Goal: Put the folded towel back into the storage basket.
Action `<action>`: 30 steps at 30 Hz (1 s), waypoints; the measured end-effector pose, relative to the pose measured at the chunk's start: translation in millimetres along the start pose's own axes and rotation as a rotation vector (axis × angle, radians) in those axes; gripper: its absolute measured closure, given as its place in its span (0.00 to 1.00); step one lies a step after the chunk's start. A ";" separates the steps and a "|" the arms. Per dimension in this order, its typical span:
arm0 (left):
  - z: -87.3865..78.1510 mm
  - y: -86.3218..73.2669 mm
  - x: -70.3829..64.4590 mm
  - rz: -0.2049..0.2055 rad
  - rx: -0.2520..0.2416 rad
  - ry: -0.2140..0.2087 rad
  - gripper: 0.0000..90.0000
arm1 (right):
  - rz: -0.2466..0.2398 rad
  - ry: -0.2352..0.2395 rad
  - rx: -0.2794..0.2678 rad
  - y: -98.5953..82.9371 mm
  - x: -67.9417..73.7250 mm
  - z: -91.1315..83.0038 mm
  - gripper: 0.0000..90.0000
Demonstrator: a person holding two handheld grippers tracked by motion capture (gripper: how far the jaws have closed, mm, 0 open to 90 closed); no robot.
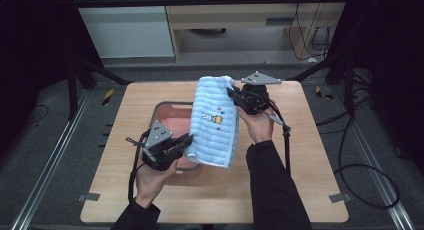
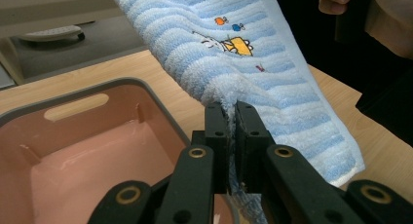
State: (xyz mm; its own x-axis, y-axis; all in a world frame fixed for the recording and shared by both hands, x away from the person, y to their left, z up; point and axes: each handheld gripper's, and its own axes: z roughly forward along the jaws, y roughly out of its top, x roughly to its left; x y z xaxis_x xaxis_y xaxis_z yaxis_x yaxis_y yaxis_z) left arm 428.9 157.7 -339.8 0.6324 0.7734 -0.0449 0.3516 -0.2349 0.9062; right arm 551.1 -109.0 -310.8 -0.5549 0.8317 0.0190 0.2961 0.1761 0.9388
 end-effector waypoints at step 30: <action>-24.5 -10.0 55.2 -0.056 -0.007 0.075 0.95 | -0.028 0.054 -0.008 22.2 37.3 52.9 0.91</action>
State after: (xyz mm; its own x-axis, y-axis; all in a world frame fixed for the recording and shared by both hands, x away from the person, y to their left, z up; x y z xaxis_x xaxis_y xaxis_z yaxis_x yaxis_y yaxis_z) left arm 443.4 217.2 -341.0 0.5583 0.8272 -0.0638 0.3794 -0.1862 0.9063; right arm 578.1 -46.3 -307.4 -0.6046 0.7965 0.0109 0.2737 0.1949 0.9419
